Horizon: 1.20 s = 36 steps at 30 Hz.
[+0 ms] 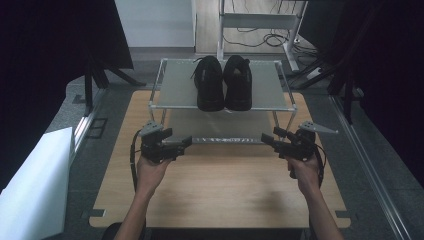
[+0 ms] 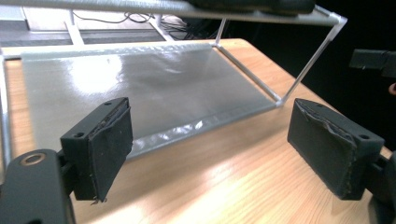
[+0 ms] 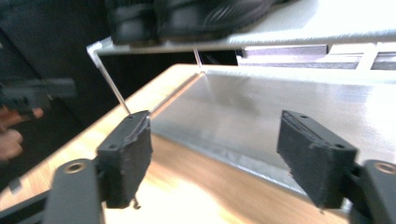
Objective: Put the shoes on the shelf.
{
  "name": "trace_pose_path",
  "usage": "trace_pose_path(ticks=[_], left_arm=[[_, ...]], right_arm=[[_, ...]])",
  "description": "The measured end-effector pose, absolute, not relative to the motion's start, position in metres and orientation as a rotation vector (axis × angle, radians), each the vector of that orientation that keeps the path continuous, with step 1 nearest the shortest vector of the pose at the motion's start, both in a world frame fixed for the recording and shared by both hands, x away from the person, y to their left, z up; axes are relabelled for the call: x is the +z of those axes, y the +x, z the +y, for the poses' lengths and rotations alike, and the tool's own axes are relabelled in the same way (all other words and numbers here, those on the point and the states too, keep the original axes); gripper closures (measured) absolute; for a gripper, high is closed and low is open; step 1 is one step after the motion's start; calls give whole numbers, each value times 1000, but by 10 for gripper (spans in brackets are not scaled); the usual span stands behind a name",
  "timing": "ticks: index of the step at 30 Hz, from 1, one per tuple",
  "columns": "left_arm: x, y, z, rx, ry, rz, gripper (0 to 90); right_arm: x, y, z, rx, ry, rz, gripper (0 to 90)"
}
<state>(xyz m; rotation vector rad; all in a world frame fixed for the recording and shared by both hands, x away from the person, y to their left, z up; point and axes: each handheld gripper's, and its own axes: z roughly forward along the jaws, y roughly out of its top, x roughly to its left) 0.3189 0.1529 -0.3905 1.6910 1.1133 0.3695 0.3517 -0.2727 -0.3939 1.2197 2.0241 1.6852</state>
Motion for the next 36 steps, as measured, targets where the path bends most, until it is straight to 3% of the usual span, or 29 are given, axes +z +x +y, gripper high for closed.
trace_pose_path(ticks=[5, 16, 23, 36], left_arm=[[-400, 305, 155, 404, 1734, 1119, 116], [-438, 280, 148, 456, 1836, 1121, 1], [-468, 269, 139, 510, 1927, 1098, 0], [-508, 262, 126, 470, 2087, 1093, 0]], right_arm=[[-400, 336, -272, 1588, 1174, 2101, 155], [-431, 305, -274, 1438, 1110, 2219, 132], [-456, 295, -277, 1327, 1120, 2270, 101], [-498, 292, -272, 1138, 1116, 2369, 34]])
